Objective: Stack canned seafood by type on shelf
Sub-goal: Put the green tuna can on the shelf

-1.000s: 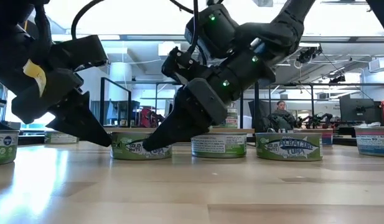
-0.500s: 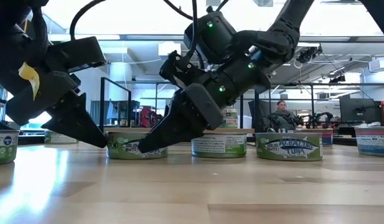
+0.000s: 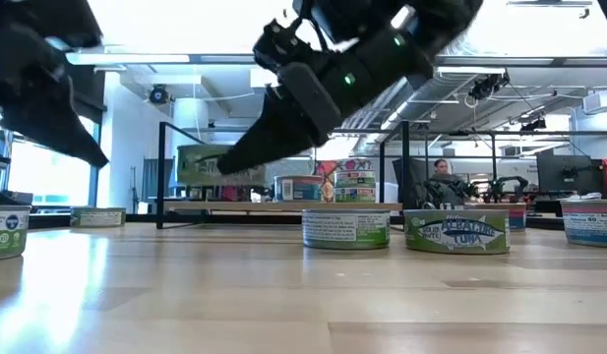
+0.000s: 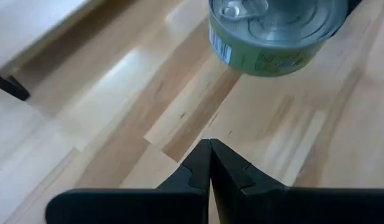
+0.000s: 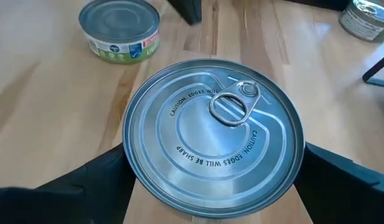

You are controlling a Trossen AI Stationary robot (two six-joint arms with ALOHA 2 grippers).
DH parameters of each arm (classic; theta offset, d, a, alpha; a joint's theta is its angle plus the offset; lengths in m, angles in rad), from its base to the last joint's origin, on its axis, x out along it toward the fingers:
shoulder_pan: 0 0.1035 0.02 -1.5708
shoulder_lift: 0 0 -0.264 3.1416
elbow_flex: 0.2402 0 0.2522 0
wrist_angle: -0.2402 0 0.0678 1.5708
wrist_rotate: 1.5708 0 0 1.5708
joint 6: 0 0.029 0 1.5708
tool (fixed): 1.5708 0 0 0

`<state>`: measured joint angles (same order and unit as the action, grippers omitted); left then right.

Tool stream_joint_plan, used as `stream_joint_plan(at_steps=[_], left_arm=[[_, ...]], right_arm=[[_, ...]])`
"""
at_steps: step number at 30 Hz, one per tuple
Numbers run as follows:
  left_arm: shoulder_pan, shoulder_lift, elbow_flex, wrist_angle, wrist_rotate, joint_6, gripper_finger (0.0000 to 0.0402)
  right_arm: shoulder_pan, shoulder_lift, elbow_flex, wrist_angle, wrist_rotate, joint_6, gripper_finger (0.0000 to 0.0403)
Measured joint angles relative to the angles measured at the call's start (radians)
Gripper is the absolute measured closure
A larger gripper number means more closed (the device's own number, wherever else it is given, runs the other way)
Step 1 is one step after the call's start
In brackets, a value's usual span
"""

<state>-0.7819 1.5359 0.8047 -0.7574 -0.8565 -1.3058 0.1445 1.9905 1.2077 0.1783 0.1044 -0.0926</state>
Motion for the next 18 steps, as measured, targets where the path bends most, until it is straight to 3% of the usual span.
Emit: stream_joint_plan(at_steps=[5,11,18], left_arm=[[-0.037,-0.024,0.0,-0.025,-0.089,-0.036,0.0401],[-0.039,-0.019,-0.002,-0.026,-0.124,-0.036,0.0401],[-0.016,-0.019,-0.002,-0.03,-0.231,-0.054,0.0401]], right_arm=[[-0.023,-0.002,0.168,-0.133,-0.007,-0.078,0.0047],[-0.106,-0.003,0.332,-0.209,-0.006,-0.099,0.0047],[-0.277,0.008,0.358,-0.127,0.026,-0.031,0.0047]])
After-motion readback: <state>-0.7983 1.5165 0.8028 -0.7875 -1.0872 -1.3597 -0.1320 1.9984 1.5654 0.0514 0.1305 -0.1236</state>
